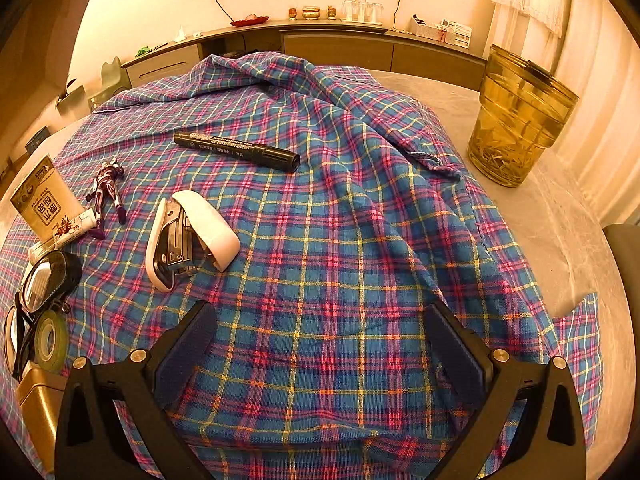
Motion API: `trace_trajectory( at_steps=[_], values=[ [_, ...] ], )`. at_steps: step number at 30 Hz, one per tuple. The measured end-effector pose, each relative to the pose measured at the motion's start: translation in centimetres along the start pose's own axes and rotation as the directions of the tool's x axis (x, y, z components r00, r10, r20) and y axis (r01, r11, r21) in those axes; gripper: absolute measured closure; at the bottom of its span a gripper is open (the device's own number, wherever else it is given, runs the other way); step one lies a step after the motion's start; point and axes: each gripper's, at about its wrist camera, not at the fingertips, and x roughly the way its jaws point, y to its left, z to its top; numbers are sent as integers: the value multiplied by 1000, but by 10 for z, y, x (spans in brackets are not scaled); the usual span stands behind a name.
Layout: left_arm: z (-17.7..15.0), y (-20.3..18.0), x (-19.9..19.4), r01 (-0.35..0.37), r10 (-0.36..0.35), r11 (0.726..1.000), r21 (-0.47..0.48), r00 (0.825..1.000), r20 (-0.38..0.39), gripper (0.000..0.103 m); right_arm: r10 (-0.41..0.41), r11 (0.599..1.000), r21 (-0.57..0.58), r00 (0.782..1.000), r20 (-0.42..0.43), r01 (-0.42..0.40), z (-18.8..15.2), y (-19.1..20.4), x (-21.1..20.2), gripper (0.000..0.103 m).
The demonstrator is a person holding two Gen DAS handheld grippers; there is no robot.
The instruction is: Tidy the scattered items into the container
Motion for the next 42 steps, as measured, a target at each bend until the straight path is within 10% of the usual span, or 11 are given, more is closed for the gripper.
trace_trajectory(
  at_steps=[7,19,24,28,34,42],
  values=[
    [12,10,-20,-29,31,999,-22,994,100,42,0,1000,0,1000,0,0,0,0,0,0],
    [5,9,-9,-6,4,1000,26,999,47,42,0,1000,1,1000,-1,0,0,0,0,0],
    [5,46,14,-148,146,988,-39,988,-41,42,0,1000,1,1000,-2,0,0,0,0,0],
    [-17,94,53,-211,155,954,-212,955,-252,42,0,1000,1,1000,-2,0,0,0,0,0],
    [-80,110,114,-138,-69,922,-363,861,-503,42,0,1000,1,1000,-2,0,0,0,0,0],
    [-126,77,152,-254,225,966,44,750,-622,42,0,1000,1,1000,-2,0,0,0,0,0]
  ],
)
